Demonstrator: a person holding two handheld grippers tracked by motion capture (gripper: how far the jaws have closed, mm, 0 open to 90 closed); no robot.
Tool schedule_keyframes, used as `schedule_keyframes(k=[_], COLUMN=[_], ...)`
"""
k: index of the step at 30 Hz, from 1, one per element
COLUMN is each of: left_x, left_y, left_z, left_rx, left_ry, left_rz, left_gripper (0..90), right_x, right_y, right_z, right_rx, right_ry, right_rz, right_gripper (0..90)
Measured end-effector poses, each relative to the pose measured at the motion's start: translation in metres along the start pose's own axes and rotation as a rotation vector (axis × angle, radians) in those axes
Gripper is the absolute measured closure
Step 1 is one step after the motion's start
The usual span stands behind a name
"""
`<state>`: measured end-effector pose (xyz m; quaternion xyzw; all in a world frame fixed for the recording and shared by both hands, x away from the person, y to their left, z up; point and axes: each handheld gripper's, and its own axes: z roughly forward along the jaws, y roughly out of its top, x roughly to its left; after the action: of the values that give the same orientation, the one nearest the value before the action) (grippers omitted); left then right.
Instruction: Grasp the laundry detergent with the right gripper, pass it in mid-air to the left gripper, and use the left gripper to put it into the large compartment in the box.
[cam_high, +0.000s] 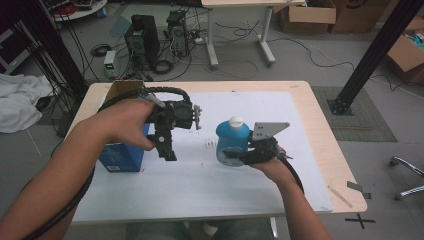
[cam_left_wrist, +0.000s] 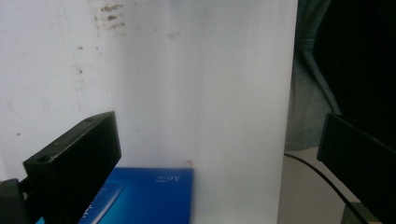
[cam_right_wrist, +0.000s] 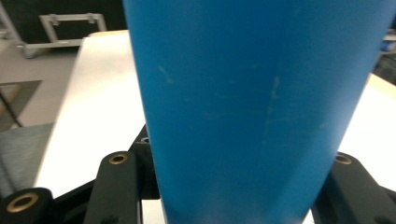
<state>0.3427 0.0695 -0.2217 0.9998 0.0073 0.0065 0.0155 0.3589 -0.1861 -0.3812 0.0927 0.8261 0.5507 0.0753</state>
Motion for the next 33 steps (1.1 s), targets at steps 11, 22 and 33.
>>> schedule_keyframes(k=[11,22,33], left_x=[-0.001,-0.003,-0.003], left_y=[0.018,0.029,0.038], left_z=[0.003,0.008,0.012], left_rx=[0.002,-0.025,-0.027], left_ry=[-0.008,-0.022,-0.027], left_rz=[0.02,0.029,0.037], left_gripper=[0.1,0.1,0.1], right_x=[0.018,0.029,0.037], right_y=[0.004,0.012,0.027], right_z=[0.028,0.054,0.075], right_rx=[-0.011,-0.016,-0.03], right_ry=[0.131,0.185,0.221], right_rz=[-0.027,-0.048,-0.078], right_gripper=[46.1,46.1,46.2])
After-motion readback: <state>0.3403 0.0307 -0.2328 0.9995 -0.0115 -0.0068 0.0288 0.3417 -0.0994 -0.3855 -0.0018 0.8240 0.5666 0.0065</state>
